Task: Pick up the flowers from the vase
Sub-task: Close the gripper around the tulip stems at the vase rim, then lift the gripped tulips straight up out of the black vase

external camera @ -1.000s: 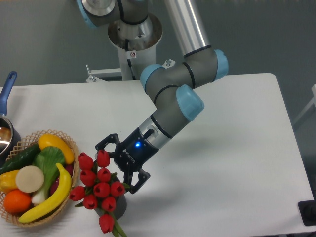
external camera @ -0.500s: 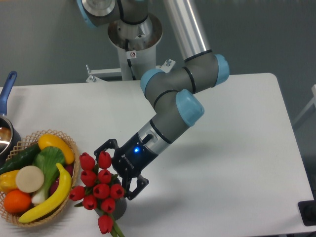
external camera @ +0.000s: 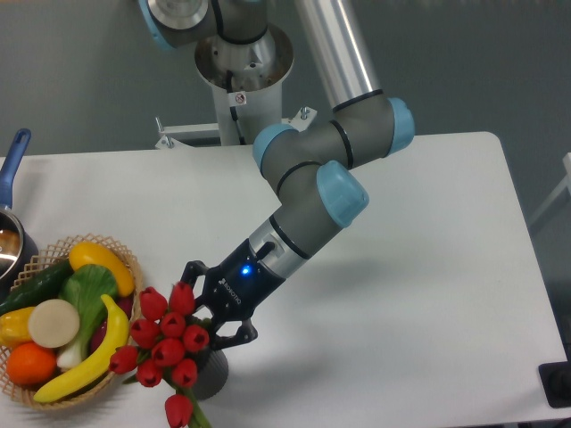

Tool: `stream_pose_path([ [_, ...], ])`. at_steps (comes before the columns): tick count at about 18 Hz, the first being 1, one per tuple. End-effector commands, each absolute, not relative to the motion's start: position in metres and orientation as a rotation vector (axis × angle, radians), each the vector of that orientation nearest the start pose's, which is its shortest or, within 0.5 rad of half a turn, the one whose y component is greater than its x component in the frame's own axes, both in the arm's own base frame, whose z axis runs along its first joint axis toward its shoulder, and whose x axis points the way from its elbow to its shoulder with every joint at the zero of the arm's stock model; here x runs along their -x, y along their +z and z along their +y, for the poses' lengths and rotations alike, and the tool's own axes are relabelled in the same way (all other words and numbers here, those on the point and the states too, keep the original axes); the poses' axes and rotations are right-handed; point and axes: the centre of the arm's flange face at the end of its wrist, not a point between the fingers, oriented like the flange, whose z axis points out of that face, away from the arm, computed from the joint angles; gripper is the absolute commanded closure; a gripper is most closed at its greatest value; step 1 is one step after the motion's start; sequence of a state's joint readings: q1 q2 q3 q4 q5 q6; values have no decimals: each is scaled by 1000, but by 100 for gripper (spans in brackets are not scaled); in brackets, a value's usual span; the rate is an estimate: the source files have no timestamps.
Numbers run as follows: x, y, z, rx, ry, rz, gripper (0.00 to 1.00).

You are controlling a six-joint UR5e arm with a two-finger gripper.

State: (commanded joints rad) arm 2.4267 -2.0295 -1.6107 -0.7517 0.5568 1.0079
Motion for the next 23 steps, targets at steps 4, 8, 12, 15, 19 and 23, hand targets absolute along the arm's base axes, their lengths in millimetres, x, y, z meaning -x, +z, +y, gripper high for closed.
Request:
stream_pose_path([
  [4,342,345,581,2095,-427,333,89],
  [8,332,367,563,2088,-412,315,89],
  [12,335,385,558,2078,-401,285,89],
  [15,338,398,556,2057,-406,265,89],
  [19,347,420,554,2038,-408,223,89],
  [23,356,436,546,2002,-425,184,89],
])
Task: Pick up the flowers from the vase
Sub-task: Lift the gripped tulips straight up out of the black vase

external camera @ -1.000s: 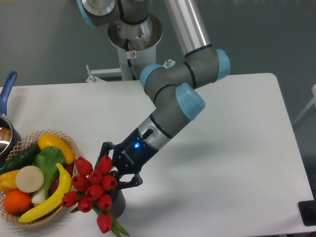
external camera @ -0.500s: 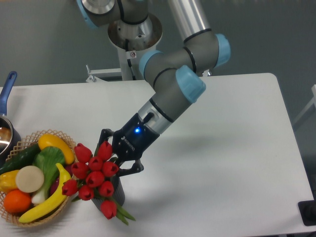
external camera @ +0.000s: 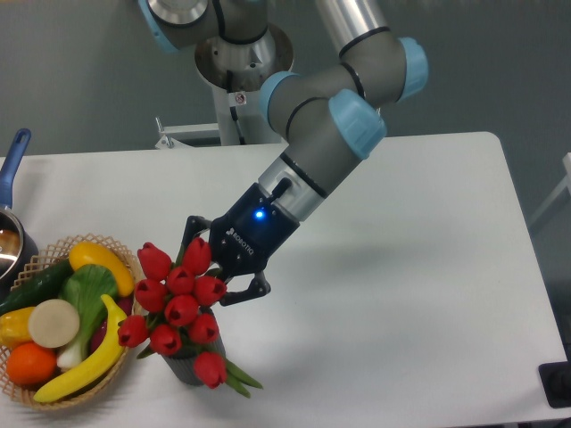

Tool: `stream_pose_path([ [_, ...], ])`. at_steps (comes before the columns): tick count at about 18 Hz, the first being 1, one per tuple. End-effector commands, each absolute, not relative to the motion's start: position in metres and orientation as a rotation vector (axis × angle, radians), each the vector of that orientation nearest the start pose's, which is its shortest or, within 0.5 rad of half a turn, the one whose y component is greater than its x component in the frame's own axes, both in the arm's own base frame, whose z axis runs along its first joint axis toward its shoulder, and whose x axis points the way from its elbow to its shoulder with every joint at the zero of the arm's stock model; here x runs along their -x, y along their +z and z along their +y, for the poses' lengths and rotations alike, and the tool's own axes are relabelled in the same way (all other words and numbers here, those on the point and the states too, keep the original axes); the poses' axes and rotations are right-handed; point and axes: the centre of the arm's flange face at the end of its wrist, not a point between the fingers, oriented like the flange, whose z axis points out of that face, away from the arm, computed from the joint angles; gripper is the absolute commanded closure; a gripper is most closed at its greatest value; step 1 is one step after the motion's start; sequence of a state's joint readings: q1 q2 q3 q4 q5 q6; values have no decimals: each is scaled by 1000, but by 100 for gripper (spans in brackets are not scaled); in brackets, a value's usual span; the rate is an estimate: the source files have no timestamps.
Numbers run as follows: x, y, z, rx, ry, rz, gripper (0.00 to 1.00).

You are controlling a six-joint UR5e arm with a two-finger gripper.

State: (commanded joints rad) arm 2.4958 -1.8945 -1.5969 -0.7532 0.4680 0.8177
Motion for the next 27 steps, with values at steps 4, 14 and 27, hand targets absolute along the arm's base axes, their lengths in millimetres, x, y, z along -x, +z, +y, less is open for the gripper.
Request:
stream_pose_path([
  [4,360,453,535,1984,-434,135,89],
  [14,380,499,529,1938,-404,101,89],
  [27,442,528,489,1931,-206,98,89],
])
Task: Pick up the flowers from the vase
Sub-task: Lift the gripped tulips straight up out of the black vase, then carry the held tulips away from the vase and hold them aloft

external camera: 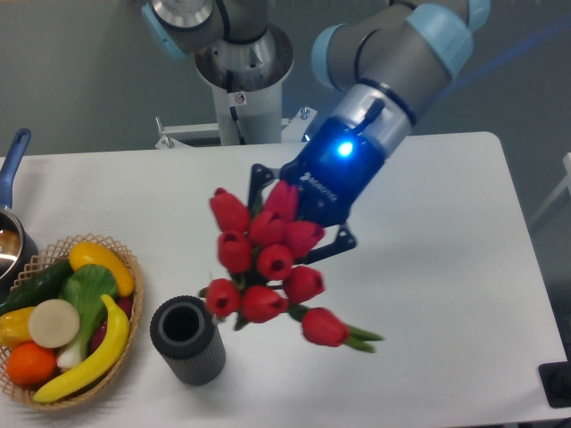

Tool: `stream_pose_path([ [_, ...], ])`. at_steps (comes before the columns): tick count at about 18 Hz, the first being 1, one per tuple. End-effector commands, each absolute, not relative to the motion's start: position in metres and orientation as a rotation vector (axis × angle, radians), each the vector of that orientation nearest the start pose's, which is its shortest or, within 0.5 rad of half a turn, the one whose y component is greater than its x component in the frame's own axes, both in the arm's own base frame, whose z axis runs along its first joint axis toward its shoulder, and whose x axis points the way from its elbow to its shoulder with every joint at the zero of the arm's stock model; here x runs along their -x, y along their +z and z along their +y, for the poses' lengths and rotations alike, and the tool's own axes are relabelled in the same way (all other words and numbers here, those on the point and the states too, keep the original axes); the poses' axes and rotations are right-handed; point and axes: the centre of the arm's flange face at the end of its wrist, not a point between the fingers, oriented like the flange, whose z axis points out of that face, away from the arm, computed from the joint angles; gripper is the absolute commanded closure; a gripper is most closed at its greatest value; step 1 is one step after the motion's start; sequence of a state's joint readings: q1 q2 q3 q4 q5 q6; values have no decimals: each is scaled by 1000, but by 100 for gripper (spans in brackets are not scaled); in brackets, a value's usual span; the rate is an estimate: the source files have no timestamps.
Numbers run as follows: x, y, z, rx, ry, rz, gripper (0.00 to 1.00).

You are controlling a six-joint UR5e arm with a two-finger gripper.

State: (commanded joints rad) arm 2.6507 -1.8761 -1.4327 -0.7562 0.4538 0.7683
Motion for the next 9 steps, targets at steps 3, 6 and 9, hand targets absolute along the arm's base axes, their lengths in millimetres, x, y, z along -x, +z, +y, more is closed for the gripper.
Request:
stream_pose_path([
  [3,449,505,485,2032,-92,111,92],
  [6,456,483,477,2159,25,95,97],
  [9,471,472,464,2237,122,95,97],
])
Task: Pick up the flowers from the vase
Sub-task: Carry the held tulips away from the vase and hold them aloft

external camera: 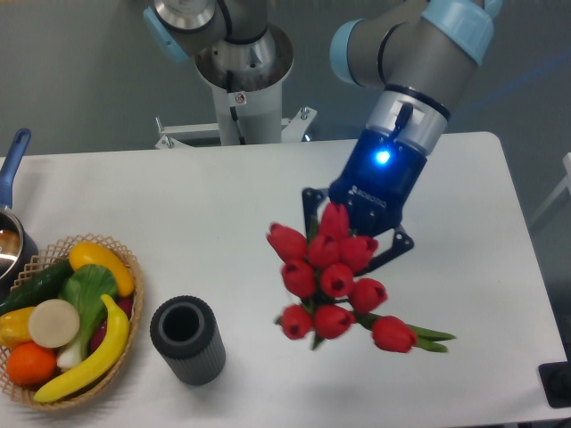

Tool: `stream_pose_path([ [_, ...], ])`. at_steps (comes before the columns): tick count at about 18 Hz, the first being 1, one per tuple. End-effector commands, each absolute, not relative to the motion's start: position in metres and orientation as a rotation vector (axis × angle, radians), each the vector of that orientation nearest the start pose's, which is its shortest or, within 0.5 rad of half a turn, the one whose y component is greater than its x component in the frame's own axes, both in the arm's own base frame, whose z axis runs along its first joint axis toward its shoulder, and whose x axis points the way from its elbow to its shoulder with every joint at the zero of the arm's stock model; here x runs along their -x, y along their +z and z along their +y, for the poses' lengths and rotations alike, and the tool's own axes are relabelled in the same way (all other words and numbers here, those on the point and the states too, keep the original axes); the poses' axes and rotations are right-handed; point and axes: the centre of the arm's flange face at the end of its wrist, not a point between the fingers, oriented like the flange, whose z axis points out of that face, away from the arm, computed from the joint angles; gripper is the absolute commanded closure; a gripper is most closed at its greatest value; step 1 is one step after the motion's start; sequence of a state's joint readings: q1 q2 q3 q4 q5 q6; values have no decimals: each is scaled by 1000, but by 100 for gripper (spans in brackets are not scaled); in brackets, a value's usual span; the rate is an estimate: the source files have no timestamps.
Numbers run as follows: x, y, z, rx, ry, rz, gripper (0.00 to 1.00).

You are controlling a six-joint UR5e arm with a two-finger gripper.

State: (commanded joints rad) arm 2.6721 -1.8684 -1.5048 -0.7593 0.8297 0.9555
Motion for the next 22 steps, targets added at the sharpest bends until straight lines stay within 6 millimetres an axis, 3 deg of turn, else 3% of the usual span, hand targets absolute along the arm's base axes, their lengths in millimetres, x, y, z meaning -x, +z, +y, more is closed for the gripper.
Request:
stream_pose_path([
  [3,483,453,448,2263,142,110,97],
  [6,490,427,431,2421,229,57,96],
  [12,486,386,419,2582,249,-8,95],
  [15,483,373,412,2666,253,-35,96],
  [22,483,368,406,2746,267,-59,92],
])
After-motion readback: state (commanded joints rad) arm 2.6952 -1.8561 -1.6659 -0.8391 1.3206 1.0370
